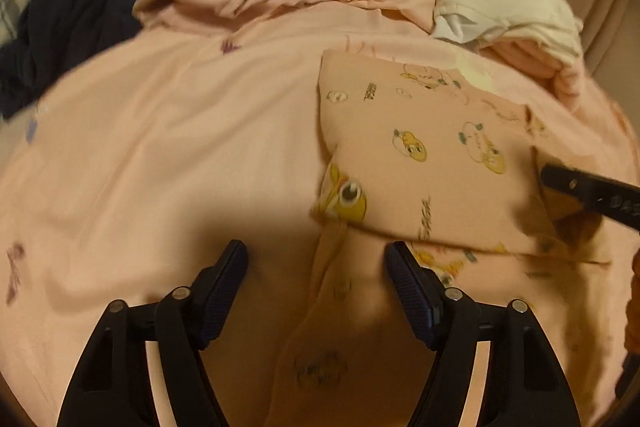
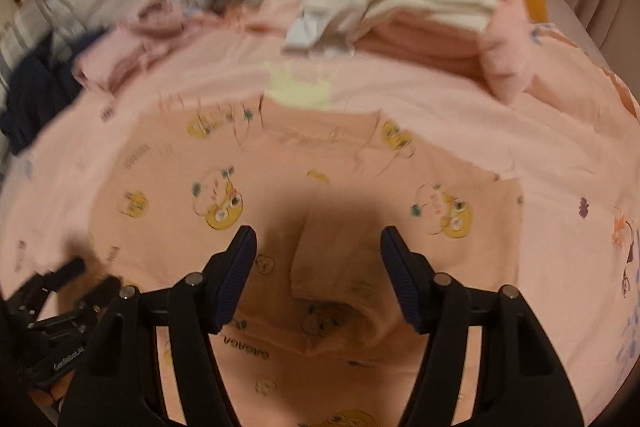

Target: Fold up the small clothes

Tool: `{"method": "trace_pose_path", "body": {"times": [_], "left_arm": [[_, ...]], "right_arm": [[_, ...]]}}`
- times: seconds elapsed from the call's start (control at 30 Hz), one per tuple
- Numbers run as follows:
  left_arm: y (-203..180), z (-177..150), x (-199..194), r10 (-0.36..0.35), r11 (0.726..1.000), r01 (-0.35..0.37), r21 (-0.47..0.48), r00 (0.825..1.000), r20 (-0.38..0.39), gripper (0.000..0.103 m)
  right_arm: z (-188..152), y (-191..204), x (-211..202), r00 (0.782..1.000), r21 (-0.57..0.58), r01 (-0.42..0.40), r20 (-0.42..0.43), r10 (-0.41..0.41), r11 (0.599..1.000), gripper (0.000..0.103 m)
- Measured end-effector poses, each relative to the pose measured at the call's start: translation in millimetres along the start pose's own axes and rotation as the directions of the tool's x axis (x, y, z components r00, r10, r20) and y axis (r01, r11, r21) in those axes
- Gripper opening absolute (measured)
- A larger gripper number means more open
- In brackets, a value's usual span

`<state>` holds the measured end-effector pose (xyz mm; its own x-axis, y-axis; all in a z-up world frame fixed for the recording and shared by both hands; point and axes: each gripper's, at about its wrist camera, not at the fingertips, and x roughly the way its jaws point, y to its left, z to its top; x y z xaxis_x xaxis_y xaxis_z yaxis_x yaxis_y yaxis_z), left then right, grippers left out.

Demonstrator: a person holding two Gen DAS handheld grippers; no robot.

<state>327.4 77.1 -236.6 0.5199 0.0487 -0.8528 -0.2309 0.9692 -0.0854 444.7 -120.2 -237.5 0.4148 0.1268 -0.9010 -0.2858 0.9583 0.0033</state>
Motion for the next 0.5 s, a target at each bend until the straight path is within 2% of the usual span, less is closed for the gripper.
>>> {"method": "trace_pose_path", "body": {"times": [0.03,0.1,0.13,0.17,0.23,0.37,0.43,0.5], "left_arm": [[-2.4,2.5,3.0,0.031,0.999,-0.031,0.011,0.999,0.012,0.065],[-7.6,5.8,7.7,0.098,0.994,-0.100,0.034,0.994,0.048,0.060],[-7.8,7.0,9.2,0.105,0.994,-0.106,0.029,0.993,0.054,0.059],[-5.5,6.9,9.8,0.108,0.994,-0.109,0.021,0.992,0.061,0.058],[-1.2,8.9,12.5,0.104,0.995,-0.104,-0.010,0.992,0.071,0.055],[1.3,10.0,12.4,0.113,0.994,-0.113,-0.008,0.991,0.077,0.049],[-0.2,10.2,12.3,0.114,0.993,-0.115,0.006,0.990,0.081,0.042],[-0.1,8.4,11.1,0.112,0.994,-0.113,0.010,0.990,0.085,0.042]], "right_arm": [[-0.6,-2.0,11.9,0.999,0.022,0.022,-0.038,-0.021,1.000,0.031],[-1.4,-9.9,18.0,0.999,0.067,0.023,-0.034,-0.020,0.998,0.023],[-1.3,-17.0,14.8,1.000,0.087,-0.004,-0.005,0.004,0.996,0.013],[-0.8,-22.8,11.0,0.999,0.096,-0.034,0.015,0.033,0.995,0.010],[1.5,-41.9,-4.8,0.983,0.123,-0.171,0.082,0.162,0.977,0.010],[2.8,-82.4,-33.2,0.954,0.188,-0.266,0.191,0.231,0.945,0.009],[-3.0,-107.0,-41.9,0.942,0.224,-0.303,0.221,0.254,0.927,0.007],[-17.8,-133.1,-41.9,0.939,0.292,-0.313,0.239,0.248,0.904,0.007]]}}
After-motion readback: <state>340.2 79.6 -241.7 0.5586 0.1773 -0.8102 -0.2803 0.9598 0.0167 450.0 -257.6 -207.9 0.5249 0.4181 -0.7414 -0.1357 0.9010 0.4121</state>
